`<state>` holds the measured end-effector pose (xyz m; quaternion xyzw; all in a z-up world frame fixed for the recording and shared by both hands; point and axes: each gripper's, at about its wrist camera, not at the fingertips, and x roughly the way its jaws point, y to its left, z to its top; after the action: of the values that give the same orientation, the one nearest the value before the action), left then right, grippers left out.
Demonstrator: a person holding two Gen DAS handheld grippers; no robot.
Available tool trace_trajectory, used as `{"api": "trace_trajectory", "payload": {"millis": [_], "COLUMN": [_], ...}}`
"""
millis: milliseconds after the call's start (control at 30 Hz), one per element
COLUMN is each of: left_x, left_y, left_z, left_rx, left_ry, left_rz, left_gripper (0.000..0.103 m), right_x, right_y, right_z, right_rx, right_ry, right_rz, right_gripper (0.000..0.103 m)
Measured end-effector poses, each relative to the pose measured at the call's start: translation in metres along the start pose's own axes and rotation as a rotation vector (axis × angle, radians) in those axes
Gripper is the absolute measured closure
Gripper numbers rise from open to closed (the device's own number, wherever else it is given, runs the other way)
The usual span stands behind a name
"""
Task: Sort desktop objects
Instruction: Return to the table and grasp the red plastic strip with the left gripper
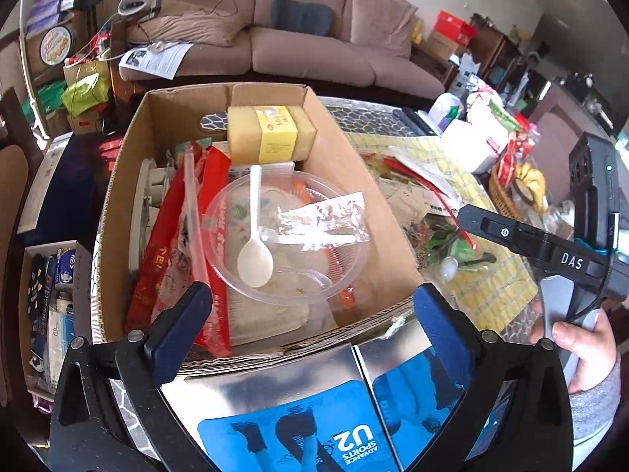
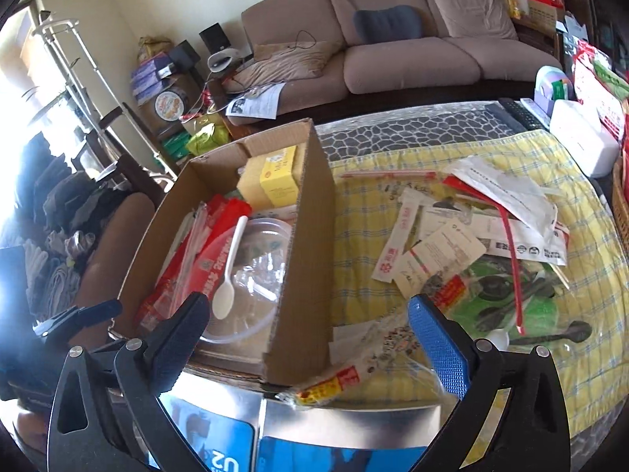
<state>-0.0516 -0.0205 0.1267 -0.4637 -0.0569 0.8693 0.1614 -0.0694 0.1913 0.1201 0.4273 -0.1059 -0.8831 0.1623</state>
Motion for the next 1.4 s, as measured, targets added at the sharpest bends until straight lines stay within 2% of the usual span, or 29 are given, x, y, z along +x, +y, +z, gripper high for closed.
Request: {"api": "trace_trajectory", "payload": {"millis": [333,567,833,1033,1233,1267,1300,1333,1367,1400], "left_x": [0.039,0.073,0.126,0.181,0.233,0.24,0.246,0.25,0.253,0.255], "left_y": [-0.091,-0.153,-0.204,-0.235,-0.253,-0.253,-0.253,-0.252,-0.252,-0.252], "left_z": [-0.002,-0.001,0.024,0.045,0.048,0.048,0.046,0.043,0.041,0.038], "left_rx": [0.123,0.232,0.217,0.227,0.256,0.253,0.251,0.251,0.254,0.254], "left_ry": [0.067,0.113,0.171,0.204,0.262,0.276,0.289,0.3,0.307,0.313], "left_rz": [-0.064,-0.076,-0.127,-0.087,-0.023,-0.022,-0.025,-0.025,-0.029,-0.036], "left_gripper": [0.0,0.0,0.0,0.003,0.031,0.04,0.056,0.065,0.085,0.092], "right_x": [-0.036,-0.045,-0.044,-0.046,-0.046,-0.045,-0.044,-0.042,-0.041,-0.04], "right_y": [-0.096,-0.152,-0.2,-0.227,-0.253,-0.255,-0.258,-0.26,-0.262,-0.264], "right_z": [-0.023,-0.041,-0.062,-0.07,-0.079,-0.081,-0.082,-0.083,-0.083,-0.083], "right_rx": [0.107,0.164,0.194,0.174,0.195,0.199,0.203,0.208,0.213,0.22], "right_ry": [-0.012,-0.003,0.003,0.009,0.008,0.009,0.012,0.015,0.017,0.017], "right_rz": [-0.059,-0.087,-0.107,-0.16,-0.165,-0.161,-0.159,-0.157,-0.152,-0.144], "right_gripper": [0.0,0.0,0.0,0.0,0.0,0.0,0.0,0.0,0.0,0.0]}}
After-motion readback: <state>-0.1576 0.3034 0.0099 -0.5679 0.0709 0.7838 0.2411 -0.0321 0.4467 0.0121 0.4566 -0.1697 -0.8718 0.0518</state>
